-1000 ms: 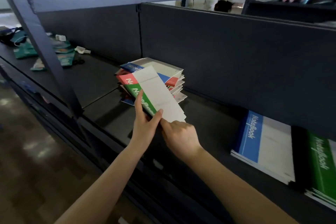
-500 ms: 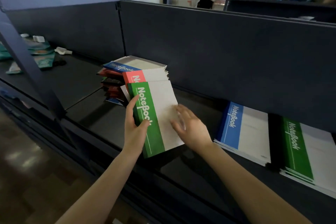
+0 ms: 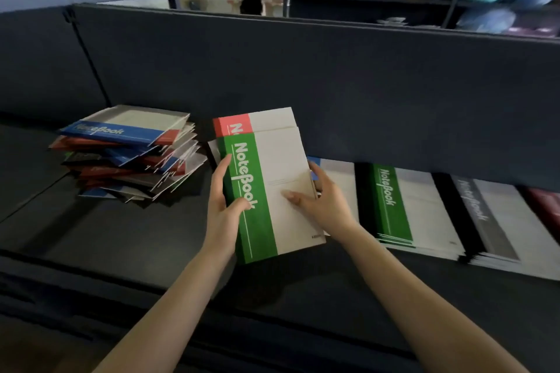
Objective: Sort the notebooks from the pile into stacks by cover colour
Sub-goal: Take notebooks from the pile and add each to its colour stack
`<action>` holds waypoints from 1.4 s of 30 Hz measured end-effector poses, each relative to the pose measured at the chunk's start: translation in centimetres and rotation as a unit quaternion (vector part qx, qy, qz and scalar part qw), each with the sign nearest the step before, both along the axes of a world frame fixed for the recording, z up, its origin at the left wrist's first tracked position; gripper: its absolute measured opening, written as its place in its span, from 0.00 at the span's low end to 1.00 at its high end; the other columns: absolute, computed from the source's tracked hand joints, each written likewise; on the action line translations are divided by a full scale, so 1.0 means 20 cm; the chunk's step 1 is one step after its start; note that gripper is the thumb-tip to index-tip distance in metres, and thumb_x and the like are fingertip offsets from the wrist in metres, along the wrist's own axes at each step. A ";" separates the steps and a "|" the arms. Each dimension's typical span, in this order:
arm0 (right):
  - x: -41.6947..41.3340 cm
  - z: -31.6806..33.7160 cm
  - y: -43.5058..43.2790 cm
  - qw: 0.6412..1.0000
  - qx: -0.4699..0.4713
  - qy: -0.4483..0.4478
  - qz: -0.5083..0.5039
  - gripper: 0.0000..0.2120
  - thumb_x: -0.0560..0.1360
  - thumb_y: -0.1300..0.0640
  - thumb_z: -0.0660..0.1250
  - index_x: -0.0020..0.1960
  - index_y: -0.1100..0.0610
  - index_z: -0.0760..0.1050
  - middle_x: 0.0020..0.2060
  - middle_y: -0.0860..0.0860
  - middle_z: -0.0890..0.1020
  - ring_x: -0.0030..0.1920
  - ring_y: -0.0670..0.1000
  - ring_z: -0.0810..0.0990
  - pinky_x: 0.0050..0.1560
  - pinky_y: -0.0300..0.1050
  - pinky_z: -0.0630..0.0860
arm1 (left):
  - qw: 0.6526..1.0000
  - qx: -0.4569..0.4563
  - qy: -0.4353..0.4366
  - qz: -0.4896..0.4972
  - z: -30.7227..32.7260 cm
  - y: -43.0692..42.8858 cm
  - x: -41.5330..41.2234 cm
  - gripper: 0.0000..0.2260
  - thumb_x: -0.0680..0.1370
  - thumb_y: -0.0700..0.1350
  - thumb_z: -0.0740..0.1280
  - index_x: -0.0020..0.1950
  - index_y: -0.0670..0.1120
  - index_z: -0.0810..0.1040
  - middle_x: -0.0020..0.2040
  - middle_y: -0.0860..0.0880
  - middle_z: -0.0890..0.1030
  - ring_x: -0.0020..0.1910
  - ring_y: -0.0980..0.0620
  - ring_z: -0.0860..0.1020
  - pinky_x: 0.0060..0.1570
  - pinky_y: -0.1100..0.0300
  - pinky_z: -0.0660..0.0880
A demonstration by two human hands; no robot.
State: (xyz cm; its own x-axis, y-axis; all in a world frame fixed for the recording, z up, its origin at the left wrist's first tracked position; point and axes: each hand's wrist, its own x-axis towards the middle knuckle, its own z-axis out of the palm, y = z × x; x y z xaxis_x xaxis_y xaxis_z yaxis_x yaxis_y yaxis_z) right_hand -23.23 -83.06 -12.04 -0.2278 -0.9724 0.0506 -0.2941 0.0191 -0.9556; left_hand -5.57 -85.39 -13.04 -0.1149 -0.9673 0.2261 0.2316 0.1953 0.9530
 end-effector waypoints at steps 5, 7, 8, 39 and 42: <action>-0.25 0.01 0.13 0.997 0.023 -0.007 -0.073 0.21 0.70 0.51 0.74 0.57 0.53 0.67 0.43 0.45 0.81 0.41 0.42 0.81 0.35 0.36 0.78 | 0.998 -0.015 -0.013 -0.052 0.00 0.02 -0.23 0.35 0.68 0.32 0.63 0.69 0.60 0.65 0.62 0.62 0.74 0.59 0.62 0.75 0.48 0.64 0.76; -0.33 0.00 0.19 0.994 0.022 0.013 -0.106 0.14 0.72 0.53 0.73 0.52 0.52 0.70 0.44 0.47 0.81 0.42 0.44 0.81 0.37 0.38 0.79 | 0.997 -0.018 -0.014 -0.075 -0.01 0.03 -0.31 0.34 0.69 0.34 0.64 0.70 0.60 0.64 0.62 0.62 0.73 0.59 0.62 0.75 0.49 0.66 0.76; -0.37 0.00 0.22 0.992 0.019 0.017 -0.120 0.11 0.73 0.53 0.72 0.49 0.52 0.71 0.45 0.47 0.82 0.43 0.45 0.81 0.40 0.40 0.79 | 0.996 -0.018 -0.015 -0.087 -0.01 0.04 -0.34 0.34 0.70 0.33 0.64 0.70 0.61 0.64 0.62 0.61 0.74 0.60 0.62 0.75 0.50 0.65 0.77; -1.03 -0.02 0.40 0.921 0.090 0.155 -0.344 0.19 0.77 0.58 0.65 0.67 0.58 0.73 0.58 0.57 0.80 0.54 0.58 0.79 0.48 0.45 0.74 | 0.995 0.042 -0.051 -0.071 -0.05 0.08 -0.59 0.24 0.79 0.39 0.62 0.68 0.62 0.63 0.61 0.59 0.70 0.58 0.56 0.73 0.47 0.61 0.71; -0.99 -0.04 0.35 0.924 0.098 0.170 -0.329 0.18 0.77 0.60 0.65 0.67 0.58 0.72 0.58 0.57 0.80 0.55 0.57 0.79 0.47 0.42 0.71 | 0.993 0.040 -0.066 -0.092 -0.05 0.07 -0.56 0.25 0.79 0.36 0.62 0.68 0.62 0.64 0.61 0.57 0.71 0.58 0.55 0.74 0.47 0.61 0.73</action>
State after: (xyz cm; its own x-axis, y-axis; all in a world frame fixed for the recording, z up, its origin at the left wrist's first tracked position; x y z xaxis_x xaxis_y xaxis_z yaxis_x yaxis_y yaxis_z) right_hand -43.04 -76.15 -12.93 -0.7755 -0.6279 0.0656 -0.4396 0.4626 -0.7699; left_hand -16.84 -83.98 -14.03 -0.3141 -0.9418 0.1201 0.1277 0.0834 0.9883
